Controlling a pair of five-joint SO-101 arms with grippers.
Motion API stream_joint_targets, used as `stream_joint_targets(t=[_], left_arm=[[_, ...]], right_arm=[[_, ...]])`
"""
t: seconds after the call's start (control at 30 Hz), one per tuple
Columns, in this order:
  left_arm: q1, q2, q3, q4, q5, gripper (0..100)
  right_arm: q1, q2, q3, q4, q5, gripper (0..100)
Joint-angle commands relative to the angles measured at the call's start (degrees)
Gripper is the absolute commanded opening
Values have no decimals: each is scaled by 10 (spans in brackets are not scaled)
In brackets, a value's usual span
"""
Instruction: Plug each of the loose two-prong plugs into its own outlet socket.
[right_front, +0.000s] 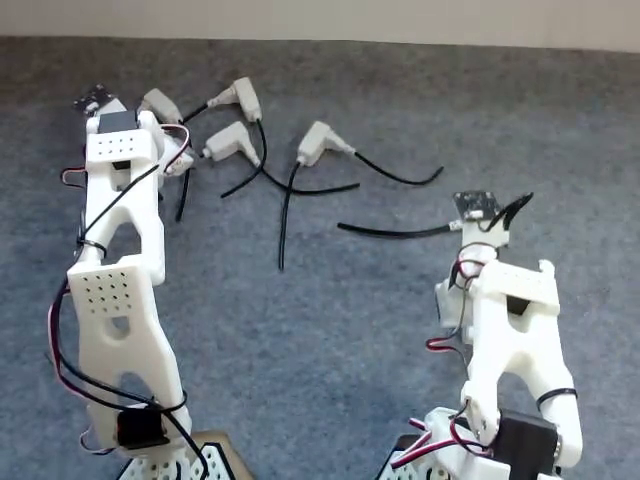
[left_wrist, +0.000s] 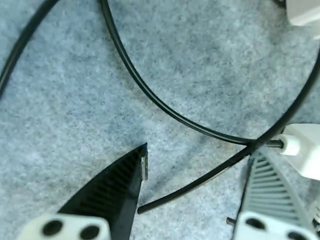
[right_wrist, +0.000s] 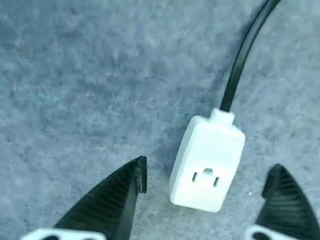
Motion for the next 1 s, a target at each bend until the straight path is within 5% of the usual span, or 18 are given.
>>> stream_joint_targets(t=[0.0, 0.2, 0.6, 0.97], left_arm=[[-7, -4, -18, -4, -1, 306], [-7, -4, -18, -4, -1, 306], [-7, -4, -18, -6, -1, 306], [-8, -4, -18, -6, -1, 306]], right_arm=[[-3, -17, 10, -21, 3, 270], [21, -23, 36, -40, 3, 270], [-31, -23, -126, 126, -49, 270], [-20, -17, 2, 12, -65, 270]])
